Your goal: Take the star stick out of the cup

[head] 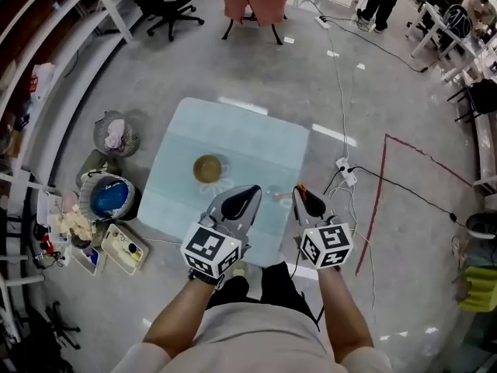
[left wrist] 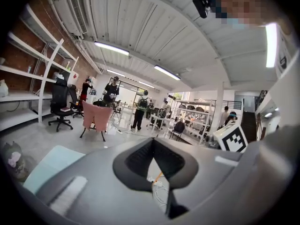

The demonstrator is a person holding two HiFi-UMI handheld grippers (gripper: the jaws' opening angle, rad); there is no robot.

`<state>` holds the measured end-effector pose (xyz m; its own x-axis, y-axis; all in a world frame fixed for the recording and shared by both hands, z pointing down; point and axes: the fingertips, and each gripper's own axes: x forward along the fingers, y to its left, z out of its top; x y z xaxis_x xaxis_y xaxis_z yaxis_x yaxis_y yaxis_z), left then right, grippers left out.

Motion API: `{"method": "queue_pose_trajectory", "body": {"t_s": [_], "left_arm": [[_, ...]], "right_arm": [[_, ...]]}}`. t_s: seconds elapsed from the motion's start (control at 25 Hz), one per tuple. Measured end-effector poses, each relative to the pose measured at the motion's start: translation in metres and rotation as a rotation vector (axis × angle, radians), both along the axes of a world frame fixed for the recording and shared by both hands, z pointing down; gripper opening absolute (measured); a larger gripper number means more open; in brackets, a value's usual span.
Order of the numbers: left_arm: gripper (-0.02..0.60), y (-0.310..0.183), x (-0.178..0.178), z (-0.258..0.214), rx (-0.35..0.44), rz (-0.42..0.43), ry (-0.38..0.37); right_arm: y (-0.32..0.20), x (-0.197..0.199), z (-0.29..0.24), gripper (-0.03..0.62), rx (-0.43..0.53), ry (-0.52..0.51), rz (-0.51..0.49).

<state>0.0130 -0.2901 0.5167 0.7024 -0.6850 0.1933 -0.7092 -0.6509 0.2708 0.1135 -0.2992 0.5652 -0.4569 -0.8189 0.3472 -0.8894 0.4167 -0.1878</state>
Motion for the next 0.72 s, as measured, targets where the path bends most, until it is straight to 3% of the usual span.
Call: {"method": "queue_pose_trajectory", "body": {"t_s": [0.72], "left_arm": [[0.005, -0.039, 0.002, 0.062, -0.117, -0.110, -0.022]], "right_arm": [[-0.028, -0.032, 0.116, 0.035, -0.223, 0.090, -0.237]]}}
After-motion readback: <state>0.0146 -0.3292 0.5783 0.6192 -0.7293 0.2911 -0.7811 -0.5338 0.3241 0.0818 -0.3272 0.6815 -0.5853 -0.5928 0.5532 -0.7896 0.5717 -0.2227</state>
